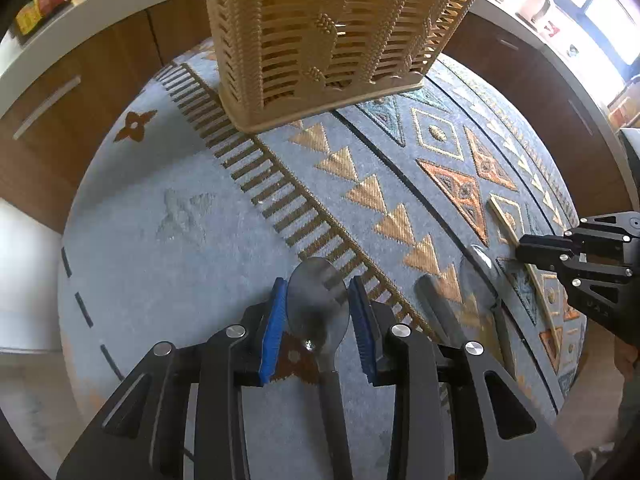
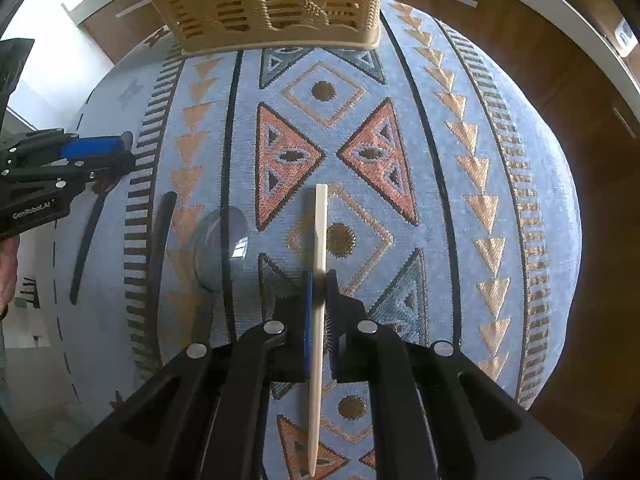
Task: Organize utensils
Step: 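Drop the clear spoon into the caddy with the left tool while the right tool drops the chopstick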
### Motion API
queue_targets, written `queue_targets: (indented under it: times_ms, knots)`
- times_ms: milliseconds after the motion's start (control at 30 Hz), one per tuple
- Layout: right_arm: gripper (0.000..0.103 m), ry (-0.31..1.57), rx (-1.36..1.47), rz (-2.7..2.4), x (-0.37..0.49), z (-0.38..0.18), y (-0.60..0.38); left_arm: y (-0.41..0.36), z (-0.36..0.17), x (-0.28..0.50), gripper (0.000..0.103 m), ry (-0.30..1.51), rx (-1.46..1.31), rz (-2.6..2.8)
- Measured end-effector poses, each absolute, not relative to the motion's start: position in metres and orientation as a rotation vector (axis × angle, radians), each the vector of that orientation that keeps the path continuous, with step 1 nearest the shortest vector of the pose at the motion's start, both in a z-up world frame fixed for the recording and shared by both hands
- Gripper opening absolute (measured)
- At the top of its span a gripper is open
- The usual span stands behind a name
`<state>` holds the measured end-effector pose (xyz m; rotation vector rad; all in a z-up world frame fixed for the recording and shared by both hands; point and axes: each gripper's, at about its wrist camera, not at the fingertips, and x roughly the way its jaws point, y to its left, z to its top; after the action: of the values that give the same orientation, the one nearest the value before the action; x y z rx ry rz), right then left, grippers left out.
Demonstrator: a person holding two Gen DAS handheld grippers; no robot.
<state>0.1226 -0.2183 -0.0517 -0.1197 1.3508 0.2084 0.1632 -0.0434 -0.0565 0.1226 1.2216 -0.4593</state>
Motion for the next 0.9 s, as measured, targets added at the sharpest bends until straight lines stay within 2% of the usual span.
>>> queue_targets:
  times_ms: [300, 467, 667, 900]
  knots:
    - [0.005, 1.241, -0.128, 0.221, 0.085, -0.032, -0.204, -0.032, -0.048, 0.147, 0.029, 1.136, 0.044, -0.468]
    - [0.005, 1.081, -0.087, 0.266, 0.061, 0.0, -0.206, -0.014, -0.02, 0.123, 0.029, 0.962, -0.079, -0.509]
    - [0.005, 0.919, 0.0, 0.361, 0.046, 0.028, -0.218, -0.016, 0.02, 0.083, 0.029, 0.717, -0.077, -0.537]
    - [0.005, 0.73, 0.089, 0.46, 0.047, 0.066, -0.222, -0.018, 0.061, 0.077, 0.029, 0.572, -0.096, -0.497]
